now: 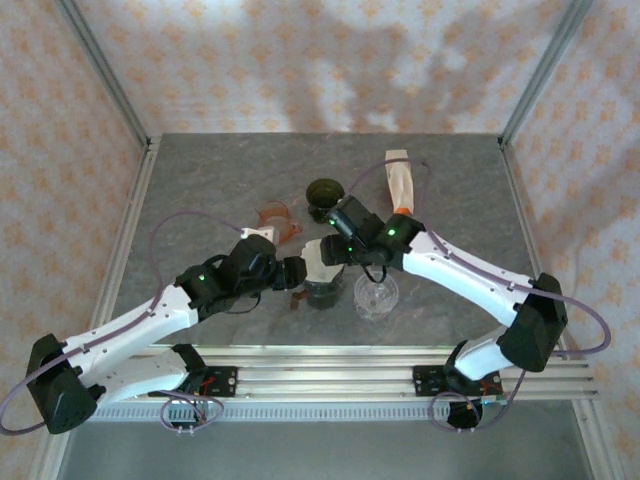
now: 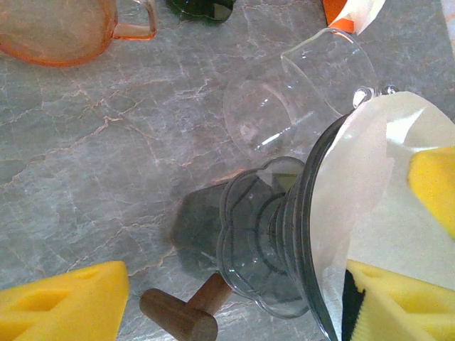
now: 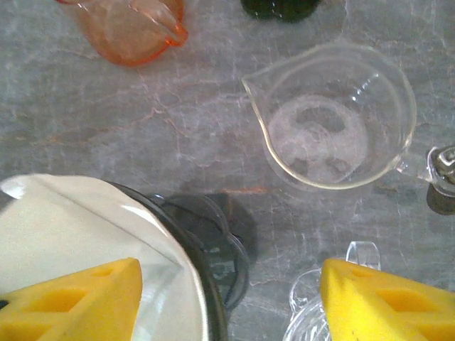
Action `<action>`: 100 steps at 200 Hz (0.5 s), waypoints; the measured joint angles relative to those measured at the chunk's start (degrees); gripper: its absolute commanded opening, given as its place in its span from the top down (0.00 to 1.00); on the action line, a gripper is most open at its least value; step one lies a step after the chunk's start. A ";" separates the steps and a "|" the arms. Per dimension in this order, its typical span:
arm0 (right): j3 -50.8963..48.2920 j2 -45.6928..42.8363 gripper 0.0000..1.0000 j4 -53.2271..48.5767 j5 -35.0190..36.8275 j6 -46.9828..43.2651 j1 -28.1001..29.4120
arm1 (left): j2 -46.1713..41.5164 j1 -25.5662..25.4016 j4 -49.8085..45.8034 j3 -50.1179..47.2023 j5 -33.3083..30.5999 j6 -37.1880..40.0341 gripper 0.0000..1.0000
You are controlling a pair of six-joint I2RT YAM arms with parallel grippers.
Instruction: Place the coffee filter in the dripper
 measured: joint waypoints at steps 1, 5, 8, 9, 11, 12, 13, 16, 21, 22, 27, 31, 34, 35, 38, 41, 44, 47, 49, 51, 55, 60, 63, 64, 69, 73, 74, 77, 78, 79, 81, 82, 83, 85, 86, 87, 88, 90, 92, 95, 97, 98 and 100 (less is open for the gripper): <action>-0.07 0.00 0.33 0.00 -0.02 -0.02 0.00 | 0.00 0.00 0.00 0.00 0.00 0.00 0.23; -0.39 0.00 0.33 0.02 -0.04 -0.02 0.00 | 0.00 0.00 0.00 0.00 0.00 0.00 0.23; -0.59 0.00 0.32 0.00 -0.07 -0.02 0.00 | 0.00 0.00 0.00 0.00 0.00 0.00 0.23; -0.63 0.00 0.32 -0.02 -0.04 -0.02 0.00 | 0.00 0.00 0.00 0.00 0.00 0.00 0.23; -0.72 0.00 0.32 -0.02 -0.07 0.00 0.00 | 0.00 0.00 0.00 0.00 0.00 0.00 0.23; -0.76 0.00 0.32 -0.02 -0.07 0.00 0.00 | 0.00 0.00 0.00 0.00 0.00 0.00 0.22; -0.81 0.00 0.32 -0.02 -0.09 0.00 0.00 | 0.00 0.00 0.00 0.00 0.00 0.00 0.22; -0.90 0.00 0.32 -0.04 -0.15 0.00 0.00 | 0.00 0.00 0.00 0.00 0.00 0.00 0.22; -0.94 0.00 0.32 -0.04 -0.22 -0.02 0.00 | 0.00 0.00 0.00 0.00 0.00 0.00 0.21; -0.94 0.00 0.32 -0.04 -0.24 0.00 0.00 | 0.00 0.00 0.00 0.00 0.00 0.00 0.21; -0.94 0.00 0.32 0.00 -0.24 0.00 0.00 | 0.00 0.00 0.00 0.00 0.00 0.02 0.20; -0.94 0.00 0.31 0.04 -0.26 -0.02 0.00 | 0.00 0.02 0.00 0.00 0.02 0.00 0.20; -0.94 -0.04 0.31 0.07 -0.26 0.00 0.02 | 0.00 0.00 0.00 0.00 0.00 0.00 0.20; -0.94 -0.04 0.31 0.07 -0.26 0.00 0.02 | 0.00 0.00 0.00 0.00 0.00 0.00 0.20; -0.94 -0.07 0.31 0.07 -0.26 -0.02 0.02 | 0.00 0.02 0.00 0.00 0.02 0.00 0.19; -0.94 -0.09 0.31 0.07 -0.26 -0.02 0.02 | 0.00 0.00 0.00 0.00 0.02 0.00 0.19; -0.94 -0.09 0.31 0.07 -0.24 -0.02 0.02 | 0.00 0.00 0.00 0.00 0.02 0.00 0.19; -0.94 -0.13 0.31 0.07 -0.24 0.00 0.02 | 0.00 0.00 0.00 0.00 0.02 0.00 0.18; -0.94 -0.17 0.31 0.09 -0.22 -0.02 0.02 | 0.00 0.00 0.00 0.00 0.00 0.00 0.18; -0.94 -0.20 0.31 0.09 -0.24 -0.02 0.02 | 0.00 0.00 0.00 0.00 0.02 -0.02 0.18; -0.94 -0.28 0.31 0.07 -0.20 -0.02 0.02 | 0.00 0.00 0.00 0.00 0.00 0.00 0.17; -0.94 -0.42 0.31 0.04 -0.17 -0.02 0.02 | 0.00 0.00 0.00 0.00 0.00 0.00 0.17; -0.94 -0.50 0.30 0.04 -0.17 -0.02 0.02 | 0.00 0.00 0.00 0.02 0.00 0.00 0.16; -0.94 -0.55 0.31 0.02 -0.17 -0.02 0.02 | 0.00 0.00 0.00 0.02 0.00 0.00 0.16; -0.94 -0.76 0.30 0.02 -0.15 -0.02 0.02 | -0.02 0.00 0.00 0.02 0.00 0.00 0.14; -0.92 -0.96 0.30 0.00 -0.15 -0.02 0.02 | -0.02 0.02 0.00 0.07 0.00 0.02 0.13; -0.92 -1.01 0.30 0.00 -0.15 -0.02 0.02 | -0.02 0.00 -0.02 0.07 0.00 0.02 0.12; -0.92 -1.14 0.30 0.02 -0.15 -0.02 0.02 | -0.07 0.00 -0.02 0.09 -0.02 0.00 0.11; -0.92 -1.20 0.30 0.00 -0.15 0.00 0.02 | -0.07 0.00 -0.02 0.09 0.02 -0.02 0.11; -0.92 -1.25 0.30 0.00 -0.13 0.00 0.02 | -0.09 0.02 -0.02 0.11 0.02 0.00 0.10; -0.92 -1.38 0.30 0.00 -0.13 0.00 0.02 | -0.15 0.00 -0.02 0.13 -0.02 0.04 0.09; -0.92 -1.40 0.30 0.00 -0.13 -0.02 0.02 | -0.17 0.00 -0.02 0.13 -0.02 0.02 0.09; -0.92 -1.49 0.30 0.00 -0.13 -0.02 0.02 | -0.17 0.00 -0.02 0.13 -0.02 0.00 0.09; -0.92 -1.55 0.30 0.00 -0.13 0.00 0.02 | -0.22 0.00 0.00 0.13 0.02 -0.04 0.08; -0.92 -1.62 0.30 0.00 -0.13 0.00 0.02 | -0.24 0.00 0.00 0.15 0.02 -0.02 0.07; -0.92 -1.66 0.30 0.00 -0.13 -0.02 0.02 | -0.31 0.02 -0.02 0.20 0.00 0.07 0.07; -0.92 -1.75 0.30 0.00 -0.11 0.00 0.02 | -0.33 0.00 -0.04 0.22 0.00 0.07 0.07; -0.92 -1.81 0.30 0.00 -0.07 -0.02 0.02 | -0.39 0.00 -0.04 0.26 -0.02 -0.02 0.06; -0.92 -1.92 0.30 0.00 -0.02 0.00 0.02 | -0.44 0.00 -0.04 0.33 0.02 -0.09 0.06; -0.92 -2.08 0.30 0.00 0.04 0.00 0.02 | -0.57 0.00 -0.04 0.44 0.00 0.11 0.05; -0.92 -2.19 0.30 0.00 0.04 -0.02 0.02 | -0.68 0.00 0.02 0.44 0.00 -0.02 0.04; -0.92 -2.27 0.30 0.02 0.07 -0.02 0.02 | -0.70 0.00 0.07 0.46 0.02 -0.02 0.04; -0.92 -2.34 0.30 0.00 0.07 -0.02 0.02 | -0.87 0.00 0.09 0.55 0.04 0.04 0.04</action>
